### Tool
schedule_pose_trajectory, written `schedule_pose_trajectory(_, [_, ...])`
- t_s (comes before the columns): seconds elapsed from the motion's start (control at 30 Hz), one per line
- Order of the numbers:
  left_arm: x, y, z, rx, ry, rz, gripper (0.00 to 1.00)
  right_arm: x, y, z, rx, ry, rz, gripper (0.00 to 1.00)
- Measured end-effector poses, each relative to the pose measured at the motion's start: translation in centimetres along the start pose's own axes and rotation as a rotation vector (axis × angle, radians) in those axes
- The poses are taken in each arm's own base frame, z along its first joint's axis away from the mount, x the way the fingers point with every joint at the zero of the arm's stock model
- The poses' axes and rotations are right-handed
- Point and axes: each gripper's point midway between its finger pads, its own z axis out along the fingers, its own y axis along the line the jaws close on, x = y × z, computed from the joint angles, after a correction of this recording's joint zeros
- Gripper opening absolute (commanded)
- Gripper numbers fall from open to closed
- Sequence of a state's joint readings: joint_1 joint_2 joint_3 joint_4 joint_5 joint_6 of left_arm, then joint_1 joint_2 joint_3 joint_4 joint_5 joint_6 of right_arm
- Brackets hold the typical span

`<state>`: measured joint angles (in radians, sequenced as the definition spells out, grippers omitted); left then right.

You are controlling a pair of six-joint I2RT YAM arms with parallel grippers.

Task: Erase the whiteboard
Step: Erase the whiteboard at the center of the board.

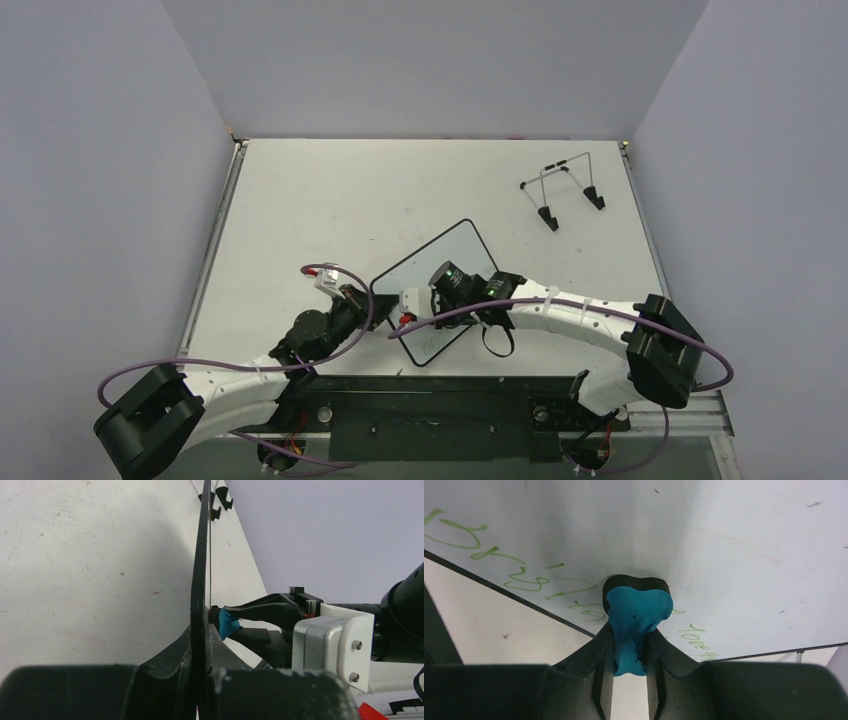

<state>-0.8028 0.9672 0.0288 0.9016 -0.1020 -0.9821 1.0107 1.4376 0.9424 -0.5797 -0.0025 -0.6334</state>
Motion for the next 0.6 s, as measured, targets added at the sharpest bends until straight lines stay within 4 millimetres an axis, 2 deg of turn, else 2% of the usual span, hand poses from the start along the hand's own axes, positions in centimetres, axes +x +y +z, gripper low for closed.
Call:
schedule_pose_trajectory(0.1, [0.0,0.0,0.0,-0.001,-0.002,-0.001,0.00,0.4,-0.6,0.0,0.017,0.006,0.029,0.00])
schedule_pose_trajectory(0.3, [0.0,0.0,0.0,0.002,0.001,-0.001,0.00,2.6,-3.5,-0.2,0.074,0.013,0.163,0.00])
schedule_pose_trajectory(0.4, [0.1,-0.1,0.0,0.006,0.006,-0.001,0.00,2.1,-2.8,-0.2,0.040,-0.011,0.149,0.00])
schedule_pose_trajectory(0.6, [0.1,-0.1,0.0,0.006,0.008,-0.002,0.00,0.0,0.4,-0.3,-0.059,-0.049,0.029,0.00])
